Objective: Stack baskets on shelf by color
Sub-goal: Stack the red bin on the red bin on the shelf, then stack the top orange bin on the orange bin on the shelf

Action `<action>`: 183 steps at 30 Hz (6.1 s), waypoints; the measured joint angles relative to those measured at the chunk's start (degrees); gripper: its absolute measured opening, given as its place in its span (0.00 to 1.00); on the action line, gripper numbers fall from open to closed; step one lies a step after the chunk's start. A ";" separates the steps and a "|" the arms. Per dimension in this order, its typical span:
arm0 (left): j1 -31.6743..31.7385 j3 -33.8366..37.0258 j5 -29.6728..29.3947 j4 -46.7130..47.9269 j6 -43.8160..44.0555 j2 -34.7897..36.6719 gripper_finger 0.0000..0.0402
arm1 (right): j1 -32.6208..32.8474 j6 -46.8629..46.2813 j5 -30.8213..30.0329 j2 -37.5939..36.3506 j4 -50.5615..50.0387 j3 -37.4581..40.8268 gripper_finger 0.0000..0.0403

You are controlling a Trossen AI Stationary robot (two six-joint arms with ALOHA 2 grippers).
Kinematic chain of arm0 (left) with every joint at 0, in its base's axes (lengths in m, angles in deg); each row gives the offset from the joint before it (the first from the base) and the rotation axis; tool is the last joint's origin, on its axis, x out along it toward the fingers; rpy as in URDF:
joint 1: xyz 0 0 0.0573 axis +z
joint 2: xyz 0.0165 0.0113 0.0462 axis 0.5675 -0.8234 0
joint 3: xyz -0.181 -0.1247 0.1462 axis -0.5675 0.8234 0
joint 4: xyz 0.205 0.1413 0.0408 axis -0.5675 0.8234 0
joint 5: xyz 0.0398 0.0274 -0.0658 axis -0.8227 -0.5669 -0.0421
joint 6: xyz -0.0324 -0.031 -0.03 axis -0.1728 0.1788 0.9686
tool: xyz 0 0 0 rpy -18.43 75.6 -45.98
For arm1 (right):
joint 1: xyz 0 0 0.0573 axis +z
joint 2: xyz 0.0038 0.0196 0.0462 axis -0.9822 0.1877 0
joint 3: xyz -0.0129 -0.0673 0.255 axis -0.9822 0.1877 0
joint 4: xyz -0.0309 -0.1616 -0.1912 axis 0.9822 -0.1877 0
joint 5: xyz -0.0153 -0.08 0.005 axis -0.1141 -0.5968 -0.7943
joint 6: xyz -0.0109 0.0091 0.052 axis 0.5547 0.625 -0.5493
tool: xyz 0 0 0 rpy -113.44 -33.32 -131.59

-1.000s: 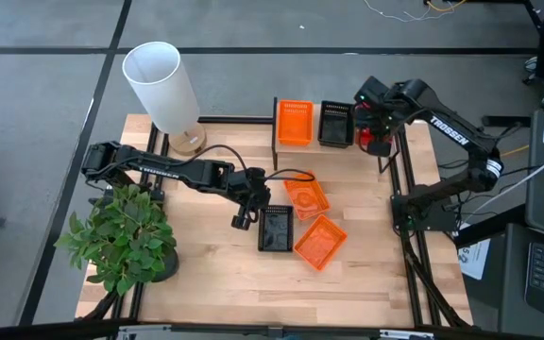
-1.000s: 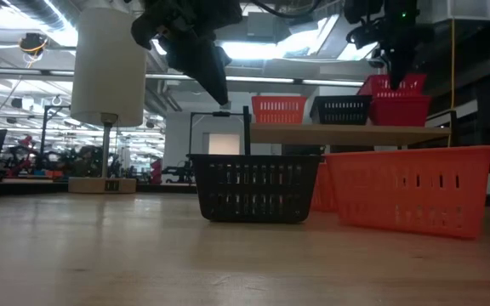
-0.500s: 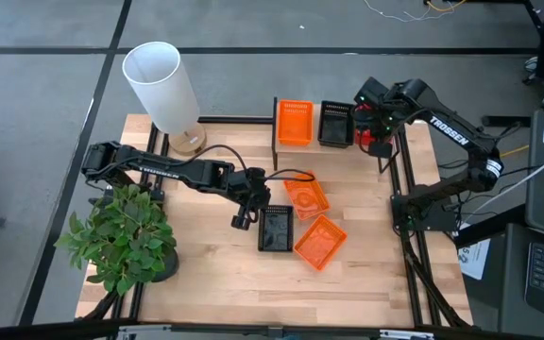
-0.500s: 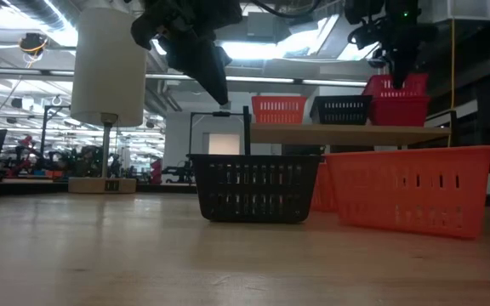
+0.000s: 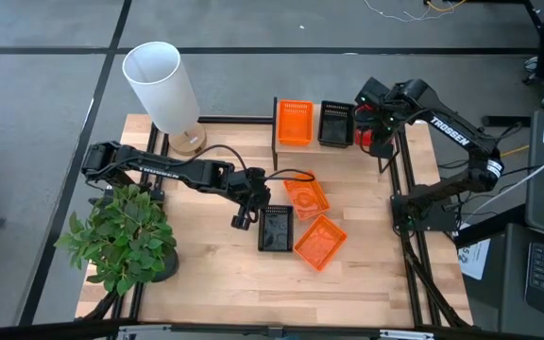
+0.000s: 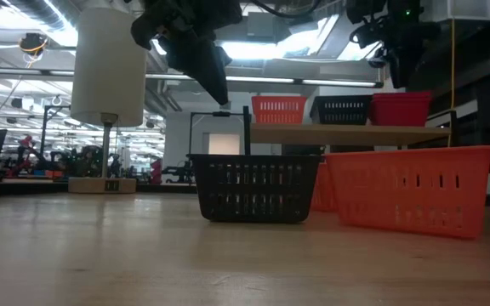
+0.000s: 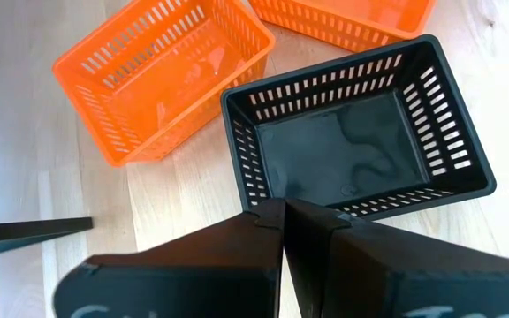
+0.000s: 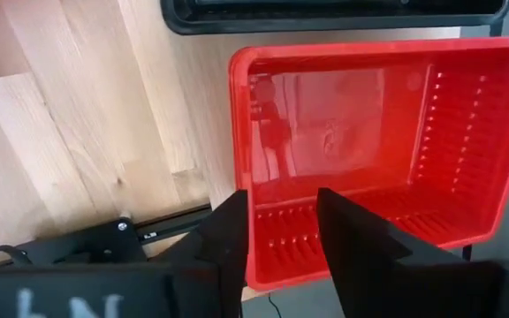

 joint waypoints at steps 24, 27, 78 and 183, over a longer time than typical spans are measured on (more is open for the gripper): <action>-4.24 0.00 0.17 -6.93 1.23 0.00 0.00 | 17.61 -36.30 30.09 -18.84 2.82 4.46 0.34; -4.73 0.00 0.24 -7.80 0.84 0.00 0.00 | 22.27 -42.24 30.05 -23.29 11.35 11.31 0.34; -1.16 -35.52 -0.82 3.34 17.01 -34.18 0.33 | 86.79 -61.33 -18.63 -22.01 61.05 42.86 0.30; 26.05 -66.66 6.18 38.41 -10.42 -28.93 0.00 | 88.92 -68.96 -13.46 -15.72 58.09 43.01 0.29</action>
